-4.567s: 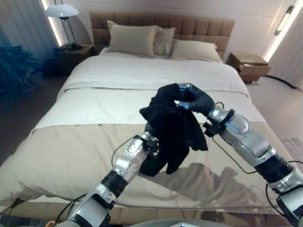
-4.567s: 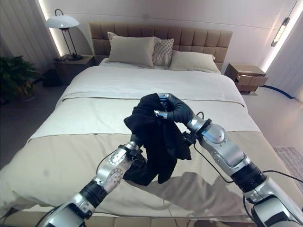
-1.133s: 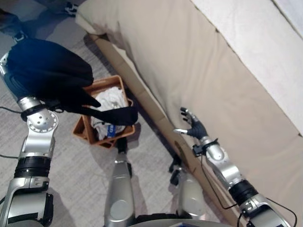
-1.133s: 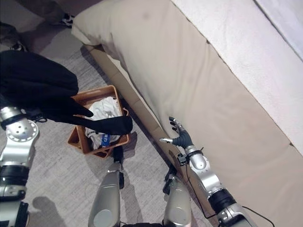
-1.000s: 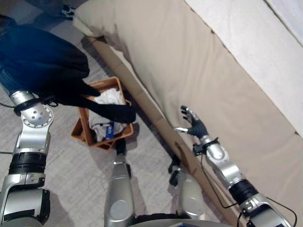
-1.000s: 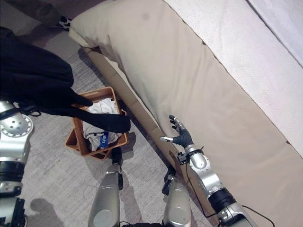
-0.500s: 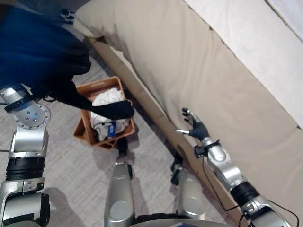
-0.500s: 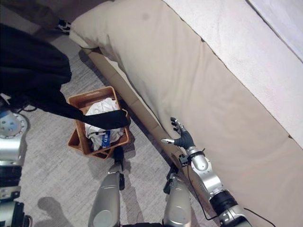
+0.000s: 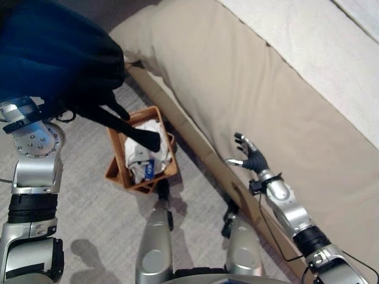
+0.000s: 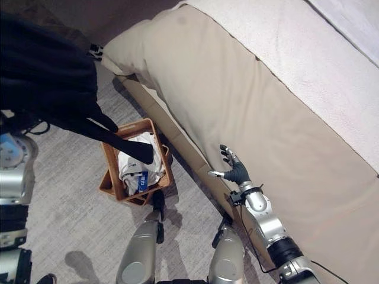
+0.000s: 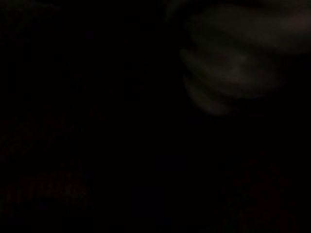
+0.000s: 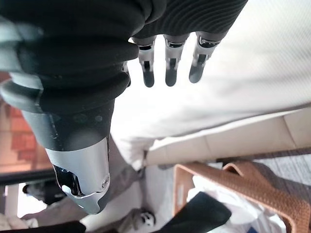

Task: Pick up clothes into the bucket

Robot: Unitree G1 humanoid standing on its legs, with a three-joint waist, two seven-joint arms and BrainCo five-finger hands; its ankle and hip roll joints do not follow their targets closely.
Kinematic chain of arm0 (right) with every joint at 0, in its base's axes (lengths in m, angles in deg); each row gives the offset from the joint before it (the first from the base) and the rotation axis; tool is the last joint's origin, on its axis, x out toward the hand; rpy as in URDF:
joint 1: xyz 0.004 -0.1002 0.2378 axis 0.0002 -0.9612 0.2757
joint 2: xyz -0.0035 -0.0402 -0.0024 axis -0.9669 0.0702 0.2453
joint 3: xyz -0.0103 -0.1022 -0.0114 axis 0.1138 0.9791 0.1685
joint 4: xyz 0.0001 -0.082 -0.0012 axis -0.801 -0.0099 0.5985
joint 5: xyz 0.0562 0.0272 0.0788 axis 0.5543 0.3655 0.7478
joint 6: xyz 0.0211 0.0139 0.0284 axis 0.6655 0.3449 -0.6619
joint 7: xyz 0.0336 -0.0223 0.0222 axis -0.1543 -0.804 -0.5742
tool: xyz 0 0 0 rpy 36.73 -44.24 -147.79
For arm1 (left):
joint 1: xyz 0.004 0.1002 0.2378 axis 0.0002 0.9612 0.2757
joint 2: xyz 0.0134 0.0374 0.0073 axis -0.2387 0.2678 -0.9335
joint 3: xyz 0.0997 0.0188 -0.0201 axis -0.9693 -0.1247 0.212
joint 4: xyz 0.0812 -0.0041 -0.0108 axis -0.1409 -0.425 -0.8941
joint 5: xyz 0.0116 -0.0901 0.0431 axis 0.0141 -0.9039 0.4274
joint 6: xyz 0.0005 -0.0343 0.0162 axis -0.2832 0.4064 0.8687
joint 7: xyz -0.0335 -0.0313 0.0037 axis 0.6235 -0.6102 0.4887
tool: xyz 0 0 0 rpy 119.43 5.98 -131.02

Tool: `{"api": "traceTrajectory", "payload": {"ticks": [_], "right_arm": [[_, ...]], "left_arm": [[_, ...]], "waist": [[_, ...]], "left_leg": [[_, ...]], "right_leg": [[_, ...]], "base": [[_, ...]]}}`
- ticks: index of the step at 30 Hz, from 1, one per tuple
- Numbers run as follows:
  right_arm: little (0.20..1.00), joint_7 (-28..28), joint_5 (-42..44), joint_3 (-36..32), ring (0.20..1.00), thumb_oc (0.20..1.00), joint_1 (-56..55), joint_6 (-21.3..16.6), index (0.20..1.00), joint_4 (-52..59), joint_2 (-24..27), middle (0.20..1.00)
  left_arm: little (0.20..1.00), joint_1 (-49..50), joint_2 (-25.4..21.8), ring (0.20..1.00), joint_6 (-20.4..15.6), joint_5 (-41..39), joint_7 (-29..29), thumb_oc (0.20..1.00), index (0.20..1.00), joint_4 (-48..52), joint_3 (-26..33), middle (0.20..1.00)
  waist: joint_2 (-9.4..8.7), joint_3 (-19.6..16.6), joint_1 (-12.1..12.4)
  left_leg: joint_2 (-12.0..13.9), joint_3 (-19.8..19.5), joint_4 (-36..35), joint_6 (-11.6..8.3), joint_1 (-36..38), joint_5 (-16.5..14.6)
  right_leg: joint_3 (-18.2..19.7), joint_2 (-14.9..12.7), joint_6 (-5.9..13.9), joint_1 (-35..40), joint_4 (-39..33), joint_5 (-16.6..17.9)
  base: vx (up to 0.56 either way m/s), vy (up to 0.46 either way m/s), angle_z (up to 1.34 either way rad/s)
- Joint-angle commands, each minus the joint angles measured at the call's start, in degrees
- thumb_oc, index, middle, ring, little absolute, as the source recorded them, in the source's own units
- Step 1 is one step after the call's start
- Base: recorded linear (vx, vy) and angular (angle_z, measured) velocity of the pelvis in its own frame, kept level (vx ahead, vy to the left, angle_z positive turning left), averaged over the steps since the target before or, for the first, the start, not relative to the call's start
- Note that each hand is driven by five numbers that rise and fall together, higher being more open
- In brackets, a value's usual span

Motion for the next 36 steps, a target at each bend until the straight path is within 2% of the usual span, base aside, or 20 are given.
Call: {"api": "traceTrajectory", "payload": {"ticks": [1,12,20,21,24,29,36], "right_arm": [[1.000,-0.4,-0.4,-0.8,1.000,1.000,-2.1,-1.0,1.000,2.8,-0.4,1.000],[1.000,-0.1,-0.7,-1.0,1.000,1.000,-1.7,-1.4,1.000,2.6,-0.6,1.000],[1.000,1.1,0.0,-0.7,1.000,1.000,-0.1,-2.1,1.000,4.7,-0.9,1.000],[1.000,1.2,0.0,-0.5,1.000,1.000,0.1,-2.2,1.000,5.1,-0.9,1.000],[1.000,1.8,0.2,0.0,1.000,1.000,1.0,-2.6,1.000,5.6,-1.0,1.000],[1.000,2.6,0.3,0.6,1.000,1.000,2.2,-3.2,1.000,7.1,-0.5,1.000],[1.000,4.3,0.1,1.7,1.000,1.000,4.5,-4.8,1.000,9.5,0.3,1.000]], "left_arm": [[0.200,-4.7,-0.1,0.200,-4.5,-1.0,-0.5,0.200,0.200,1.6,1.3,0.200],[0.200,-3.5,1.1,0.200,-3.8,-0.5,-0.6,0.200,0.200,0.1,1.8,0.200],[0.200,-2.1,6.6,0.200,-2.8,-0.3,-0.3,0.200,0.200,-3.9,-0.6,0.200],[0.200,-2.2,7.2,0.200,-2.8,-0.9,-0.2,0.200,0.200,-4.5,-0.9,0.200],[0.200,-2.1,8.7,0.200,-2.8,-1.4,-0.2,0.200,0.200,-6.1,-1.8,0.200],[0.200,-2.0,9.8,0.200,-2.3,-1.6,-0.3,0.200,0.200,-8.2,-2.9,0.200],[0.200,-4.2,8.4,0.200,1.1,3.4,-4.7,0.200,0.200,-13.4,-4.2,0.200]], "waist": [[-0.83,-4.6,0.0],[-1.12,-3.7,-0.6],[-2.25,0.1,-1.2],[-2.20,0.2,-1.3],[-2.42,1.7,-1.5],[-2.76,1.7,-2.0],[-3.40,1.7,-3.4]], "left_leg": [[-0.4,-0.3,2.4,1.81,-0.1,-5.9],[-0.6,0.0,2.7,2.02,-0.8,-6.0],[-0.2,0.0,6.6,2.84,-4.7,-6.8],[0.1,-0.6,7.2,2.46,-4.6,-8.4],[0.4,-0.4,9.7,2.81,-6.9,-9.2],[0.8,-0.3,13.7,2.98,-13.2,-9.9],[2.3,-1.2,24.5,3.67,-25.8,-12.7]], "right_leg": [[0.0,-3.2,2.02,-0.2,0.7,4.2],[0.9,-3.4,2.11,-1.5,1.0,4.8],[2.9,-3.3,1.36,-5.7,4.3,4.0],[3.8,-2.9,1.99,-5.9,5.2,2.7],[4.9,-3.0,1.57,-8.6,7.5,2.0],[6.5,-2.5,0.90,-14.4,10.3,1.1],[9.9,-0.9,-0.71,-27.1,18.5,-2.1]], "base": [[0.00,0.000,0.00],[0.00,0.000,0.00],[-0.02,0.002,0.00],[0.00,0.000,0.00],[-0.03,0.012,-0.09],[-0.06,-0.011,-0.07],[-0.07,-0.008,-0.11]]}}
